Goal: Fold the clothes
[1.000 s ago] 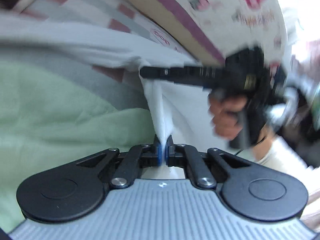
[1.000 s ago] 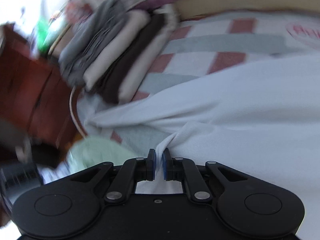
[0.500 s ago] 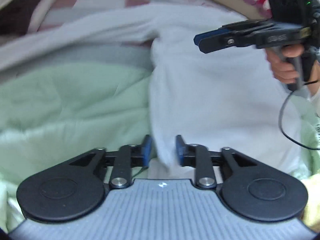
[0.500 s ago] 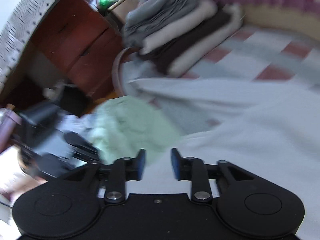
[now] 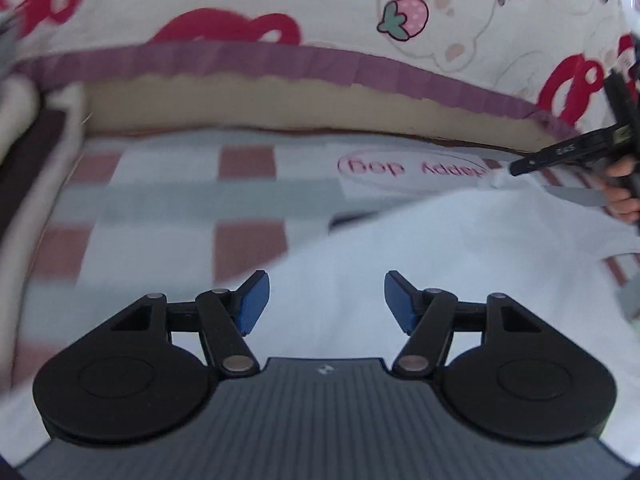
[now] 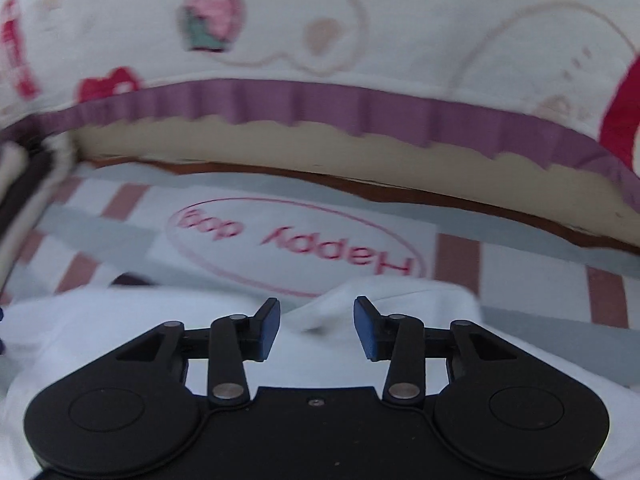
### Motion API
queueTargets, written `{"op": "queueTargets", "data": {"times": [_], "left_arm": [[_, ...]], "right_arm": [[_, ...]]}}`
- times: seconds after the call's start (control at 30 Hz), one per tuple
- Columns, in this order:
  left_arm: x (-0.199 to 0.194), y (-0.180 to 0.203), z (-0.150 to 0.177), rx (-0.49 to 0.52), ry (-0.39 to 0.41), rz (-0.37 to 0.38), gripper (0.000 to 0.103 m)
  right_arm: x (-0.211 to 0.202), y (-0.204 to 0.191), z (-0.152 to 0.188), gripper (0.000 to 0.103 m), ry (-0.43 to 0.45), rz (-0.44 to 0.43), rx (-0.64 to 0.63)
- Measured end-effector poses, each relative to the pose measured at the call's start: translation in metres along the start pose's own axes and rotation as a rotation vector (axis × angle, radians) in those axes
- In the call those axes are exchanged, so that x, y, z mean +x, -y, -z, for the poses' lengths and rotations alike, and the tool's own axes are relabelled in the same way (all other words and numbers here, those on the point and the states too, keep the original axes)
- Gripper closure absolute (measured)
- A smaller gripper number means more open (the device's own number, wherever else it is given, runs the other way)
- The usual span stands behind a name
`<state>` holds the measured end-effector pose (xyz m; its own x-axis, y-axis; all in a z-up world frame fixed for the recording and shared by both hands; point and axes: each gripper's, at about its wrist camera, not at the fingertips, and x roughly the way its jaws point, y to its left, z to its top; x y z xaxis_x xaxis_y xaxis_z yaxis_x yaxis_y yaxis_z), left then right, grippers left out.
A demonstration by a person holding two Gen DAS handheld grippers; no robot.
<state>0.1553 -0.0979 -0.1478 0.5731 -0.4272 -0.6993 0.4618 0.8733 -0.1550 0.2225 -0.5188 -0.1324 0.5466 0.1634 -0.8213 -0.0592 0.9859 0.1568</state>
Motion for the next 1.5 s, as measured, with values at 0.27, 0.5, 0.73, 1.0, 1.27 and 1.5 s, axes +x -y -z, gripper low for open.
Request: {"op": "queueTargets", "data": {"times": [0.27, 0.5, 0.73, 1.0, 1.27, 1.5], "left_arm": [[0.094, 0.022, -0.041, 0.062, -0.168, 0.043, 0.038], [0.053, 0.048, -0.013, 0.046, -0.07, 0.2, 0.103], [-0.012, 0.072, 0.013, 0.096, 0.055, 0.228, 0.103], [0.026, 0.074, 0.002, 0.387, 0.168, -0.009, 0.009], [0.103, 0.058, -0.024, 0.356, -0.133, 0.044, 0.009], [0.097, 0.037, -0.03, 0.24, -0.161, 0.161, 0.083]], "right_arm": [[0.052, 0.006, 0.001, 0.051, -0.096, 0.057, 0.077], [0.041, 0.006, 0.033, 0.09, 0.051, 0.131, -0.016], [-0.02, 0.009, 0.054, 0.09, 0.288, 0.066, 0.005], [-0.048, 0.0, 0.068, 0.09, 0.366, 0.043, 0.033], [-0.048, -0.002, 0.072, 0.09, 0.404, 0.059, 0.032], [-0.049, -0.001, 0.067, 0.09, 0.422, 0.049, 0.0]]}}
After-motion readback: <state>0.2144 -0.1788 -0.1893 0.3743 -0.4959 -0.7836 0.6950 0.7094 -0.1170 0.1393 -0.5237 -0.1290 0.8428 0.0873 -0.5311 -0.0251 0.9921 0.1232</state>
